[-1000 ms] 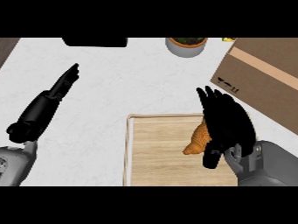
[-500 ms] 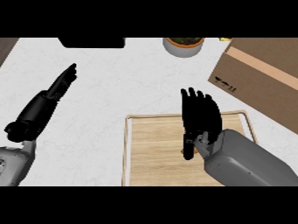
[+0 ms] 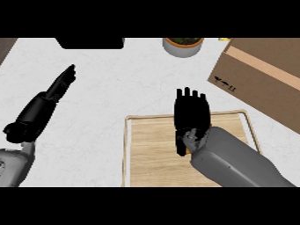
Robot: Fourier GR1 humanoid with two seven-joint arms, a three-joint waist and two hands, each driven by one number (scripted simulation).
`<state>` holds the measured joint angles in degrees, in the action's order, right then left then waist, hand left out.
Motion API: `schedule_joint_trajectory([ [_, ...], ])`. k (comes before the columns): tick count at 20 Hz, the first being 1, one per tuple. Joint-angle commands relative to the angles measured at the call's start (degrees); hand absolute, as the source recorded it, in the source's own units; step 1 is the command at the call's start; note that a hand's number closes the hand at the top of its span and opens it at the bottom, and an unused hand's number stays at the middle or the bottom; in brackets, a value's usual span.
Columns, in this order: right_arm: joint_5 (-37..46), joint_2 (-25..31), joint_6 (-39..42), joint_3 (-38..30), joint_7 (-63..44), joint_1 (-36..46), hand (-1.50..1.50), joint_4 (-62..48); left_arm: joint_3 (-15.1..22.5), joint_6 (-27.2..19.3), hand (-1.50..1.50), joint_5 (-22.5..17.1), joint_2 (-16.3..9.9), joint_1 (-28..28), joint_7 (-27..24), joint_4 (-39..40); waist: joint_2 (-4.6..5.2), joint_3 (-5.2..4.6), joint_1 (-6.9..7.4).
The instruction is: Pick the croissant from the tray and place it in the cardboard box
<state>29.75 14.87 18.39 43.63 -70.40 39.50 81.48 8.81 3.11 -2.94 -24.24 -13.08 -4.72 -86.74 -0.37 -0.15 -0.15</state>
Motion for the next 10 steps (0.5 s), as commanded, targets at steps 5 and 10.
schedule_joint_trajectory([
  [5, 2.2, -1.7, 7.1, -1.2, -14.3, -1.5, -1.5, -0.9, -1.2, 0.0, 0.0, 0.0, 0.3, 0.0, 0.8, -0.8, -0.1, 0.06, -0.67],
  [10, 5.7, -4.5, 6.2, -2.2, -11.3, -2.8, -1.5, -4.8, -0.4, 0.0, 0.0, 2.5, 0.7, 2.5, -2.3, 0.3, 0.2, 0.08, -0.02],
])
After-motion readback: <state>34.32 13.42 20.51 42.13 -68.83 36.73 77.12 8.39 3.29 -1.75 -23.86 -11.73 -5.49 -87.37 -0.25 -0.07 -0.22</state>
